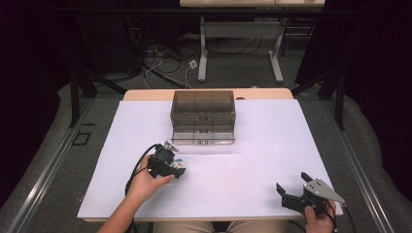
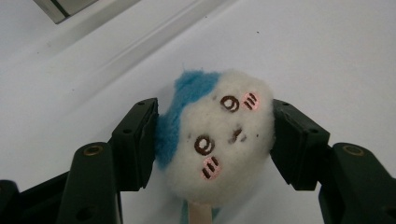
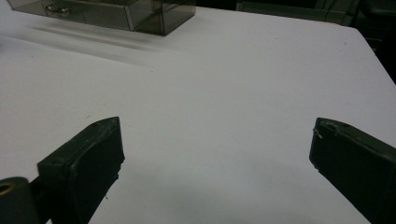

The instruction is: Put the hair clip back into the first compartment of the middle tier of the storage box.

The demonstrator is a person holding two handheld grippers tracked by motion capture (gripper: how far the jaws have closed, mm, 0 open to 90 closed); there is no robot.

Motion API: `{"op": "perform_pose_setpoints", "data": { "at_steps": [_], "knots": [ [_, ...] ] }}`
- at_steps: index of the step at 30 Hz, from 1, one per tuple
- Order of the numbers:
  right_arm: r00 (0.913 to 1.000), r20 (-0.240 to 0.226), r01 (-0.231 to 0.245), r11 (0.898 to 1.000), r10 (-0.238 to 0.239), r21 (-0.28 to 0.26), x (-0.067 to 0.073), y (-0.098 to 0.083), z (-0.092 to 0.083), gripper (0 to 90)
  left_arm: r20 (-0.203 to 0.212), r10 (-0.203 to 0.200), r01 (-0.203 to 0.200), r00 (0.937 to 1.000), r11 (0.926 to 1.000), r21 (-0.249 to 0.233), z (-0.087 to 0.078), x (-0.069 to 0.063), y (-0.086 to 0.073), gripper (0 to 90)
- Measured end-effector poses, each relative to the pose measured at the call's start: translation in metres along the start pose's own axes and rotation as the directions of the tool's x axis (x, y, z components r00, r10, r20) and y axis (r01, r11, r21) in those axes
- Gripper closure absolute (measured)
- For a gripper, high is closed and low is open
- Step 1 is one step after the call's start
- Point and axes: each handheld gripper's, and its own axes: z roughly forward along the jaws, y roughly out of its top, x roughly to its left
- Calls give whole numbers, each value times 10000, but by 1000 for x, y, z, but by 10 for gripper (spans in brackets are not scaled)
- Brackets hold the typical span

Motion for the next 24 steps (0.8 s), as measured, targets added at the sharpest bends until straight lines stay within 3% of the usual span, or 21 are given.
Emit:
{"op": "perform_pose_setpoints", "data": {
  "at_steps": [24],
  "knots": [
    [10000, -41, -14, 10000, 14, 99, 0, 0, -1, 25, -240, -64, 58, 9997, 9996, -274, -15, 6, 16, 377]
  ]
}}
